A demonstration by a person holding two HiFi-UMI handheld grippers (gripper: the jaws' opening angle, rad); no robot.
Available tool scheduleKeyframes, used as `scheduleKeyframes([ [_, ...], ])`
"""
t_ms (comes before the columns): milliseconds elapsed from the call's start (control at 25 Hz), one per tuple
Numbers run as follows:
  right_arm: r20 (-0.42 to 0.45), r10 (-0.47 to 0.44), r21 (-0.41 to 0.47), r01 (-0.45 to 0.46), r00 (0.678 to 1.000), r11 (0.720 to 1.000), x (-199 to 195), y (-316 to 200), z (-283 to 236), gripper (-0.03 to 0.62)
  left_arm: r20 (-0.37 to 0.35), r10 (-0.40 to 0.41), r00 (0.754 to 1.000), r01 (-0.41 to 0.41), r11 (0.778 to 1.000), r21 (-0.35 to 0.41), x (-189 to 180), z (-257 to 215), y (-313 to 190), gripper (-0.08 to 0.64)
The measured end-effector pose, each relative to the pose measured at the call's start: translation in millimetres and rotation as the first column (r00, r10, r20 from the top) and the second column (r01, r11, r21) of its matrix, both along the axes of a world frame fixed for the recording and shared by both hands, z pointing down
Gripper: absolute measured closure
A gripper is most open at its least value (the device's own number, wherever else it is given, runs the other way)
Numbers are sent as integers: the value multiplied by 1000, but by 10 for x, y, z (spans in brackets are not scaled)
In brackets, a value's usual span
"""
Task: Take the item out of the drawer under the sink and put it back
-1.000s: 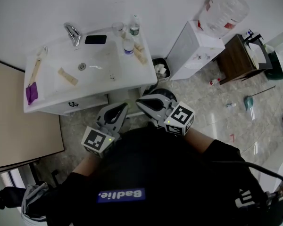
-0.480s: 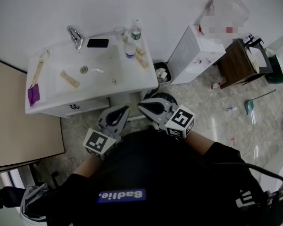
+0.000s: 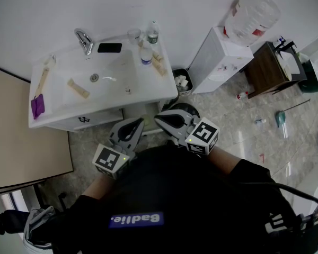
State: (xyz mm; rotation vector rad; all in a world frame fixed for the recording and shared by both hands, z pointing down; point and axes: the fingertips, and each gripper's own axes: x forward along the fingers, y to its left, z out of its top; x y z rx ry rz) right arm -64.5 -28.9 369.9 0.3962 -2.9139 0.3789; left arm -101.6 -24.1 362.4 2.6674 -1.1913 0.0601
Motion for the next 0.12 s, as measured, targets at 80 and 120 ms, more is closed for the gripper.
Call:
scheduleKeyframes([
  [80, 1, 0, 2, 0, 1000, 1000, -5, -6, -3, 592, 6, 11, 1000, -11, 1000, -10, 21, -30, 3, 554],
  [120, 2, 0, 3, 0, 1000, 1000, -7, -9, -5, 592, 8, 15, 1000, -15, 1000, -15, 29, -42, 4, 554],
])
